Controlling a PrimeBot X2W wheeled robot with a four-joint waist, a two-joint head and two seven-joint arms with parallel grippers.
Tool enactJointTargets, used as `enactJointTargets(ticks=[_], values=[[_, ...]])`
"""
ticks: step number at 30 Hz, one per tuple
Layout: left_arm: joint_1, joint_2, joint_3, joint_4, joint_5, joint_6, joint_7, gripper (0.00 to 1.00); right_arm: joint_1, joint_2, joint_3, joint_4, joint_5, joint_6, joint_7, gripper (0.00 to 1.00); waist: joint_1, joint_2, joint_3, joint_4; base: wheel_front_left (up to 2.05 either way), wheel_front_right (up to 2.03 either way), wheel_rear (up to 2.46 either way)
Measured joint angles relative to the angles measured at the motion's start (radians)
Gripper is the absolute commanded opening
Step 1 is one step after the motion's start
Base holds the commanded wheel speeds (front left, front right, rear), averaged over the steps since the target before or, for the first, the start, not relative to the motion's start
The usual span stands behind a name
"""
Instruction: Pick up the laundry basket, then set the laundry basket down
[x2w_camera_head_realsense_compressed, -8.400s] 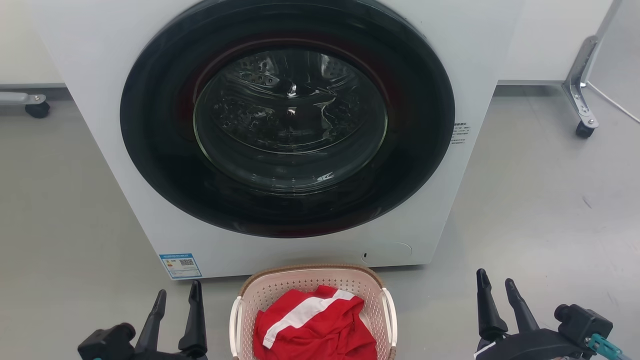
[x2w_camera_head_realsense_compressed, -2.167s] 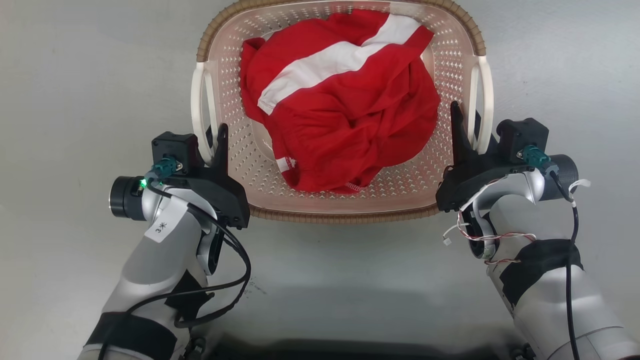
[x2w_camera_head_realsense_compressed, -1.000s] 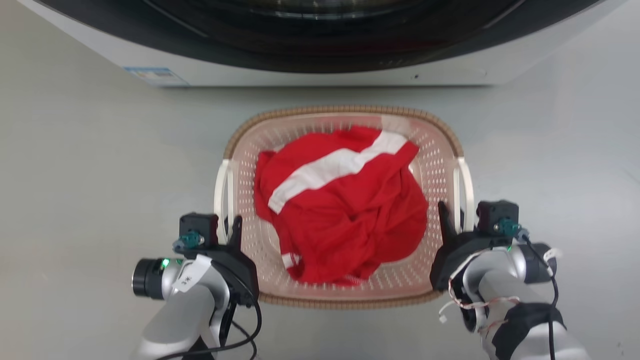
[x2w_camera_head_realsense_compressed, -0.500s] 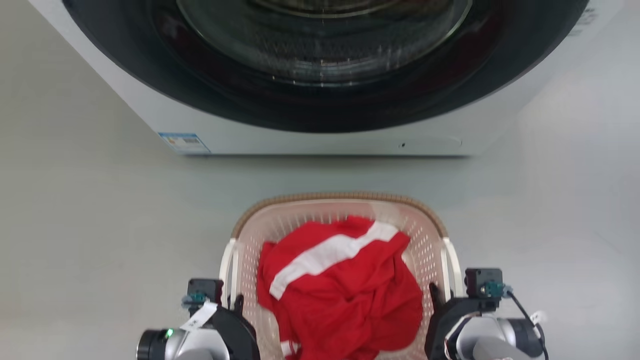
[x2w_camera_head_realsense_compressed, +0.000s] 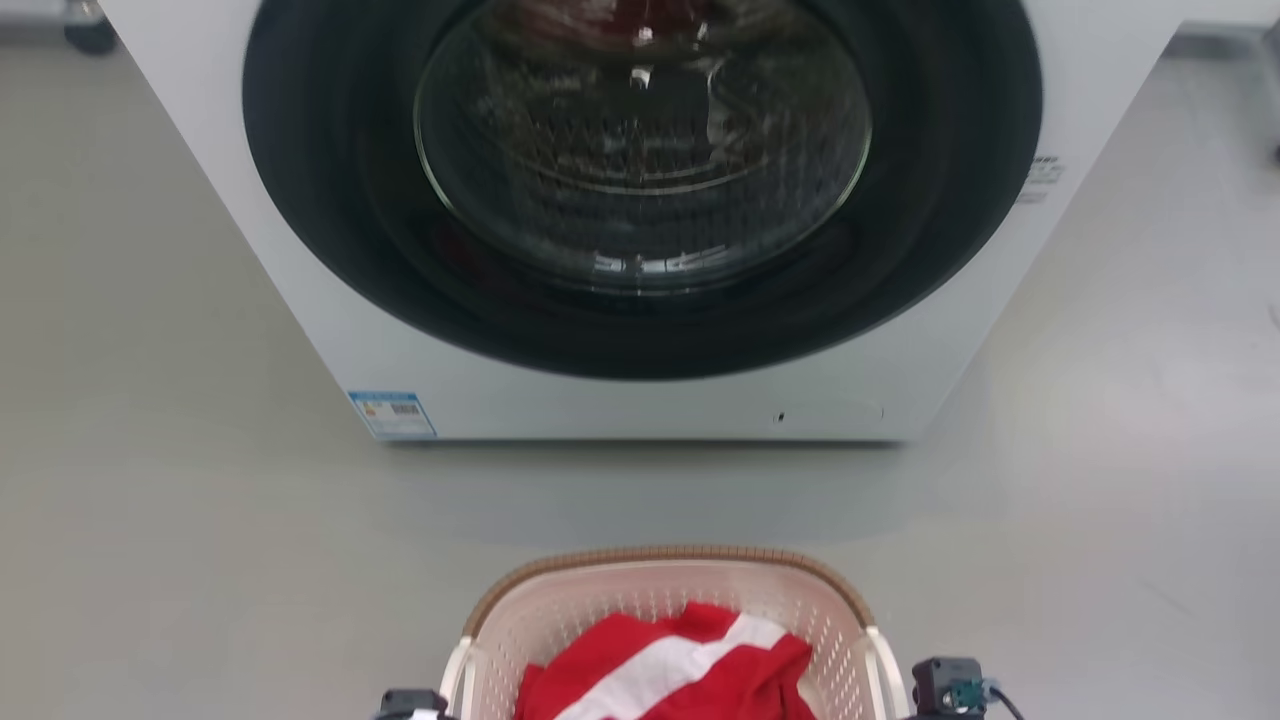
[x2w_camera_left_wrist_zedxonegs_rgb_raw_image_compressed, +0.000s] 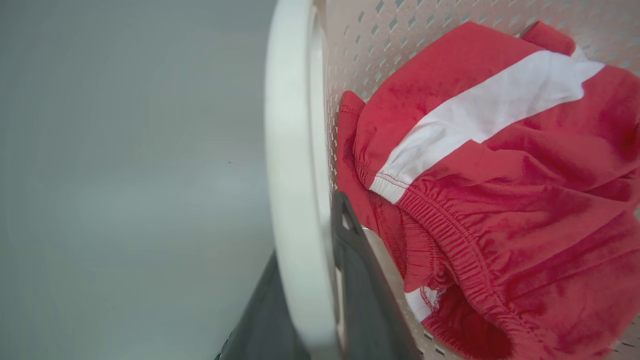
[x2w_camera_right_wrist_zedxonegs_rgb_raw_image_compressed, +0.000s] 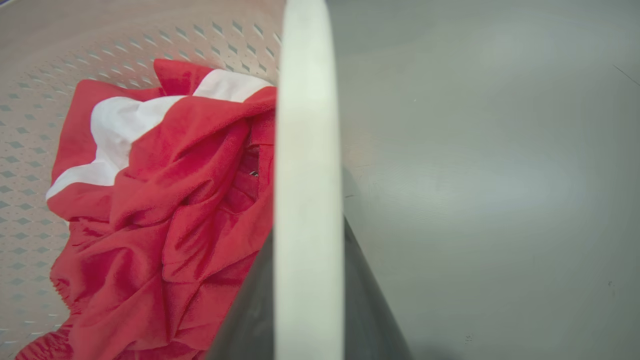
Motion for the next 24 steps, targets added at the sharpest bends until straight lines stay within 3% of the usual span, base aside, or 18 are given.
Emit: enactJointTargets(ticks=[12, 24], values=[[0.073, 0.005, -0.031, 0.018, -0.03, -0.006, 0.037, 0.0, 0.087, -0.003, 0.071, -0.021, 0.096, -0.01, 0.053, 0.0, 0.0, 0.0, -0.158, -0.023, 0.0, 0.0, 0.0], [0.079, 0.01, -0.053, 0.016, -0.037, -0.002, 0.056, 0.0, 0.088, -0.006, 0.114, -0.018, 0.152, -0.018, 0.071, 0.0, 0.0002, 0.0002, -0.197, -0.036, 0.0, 0.0, 0.0]])
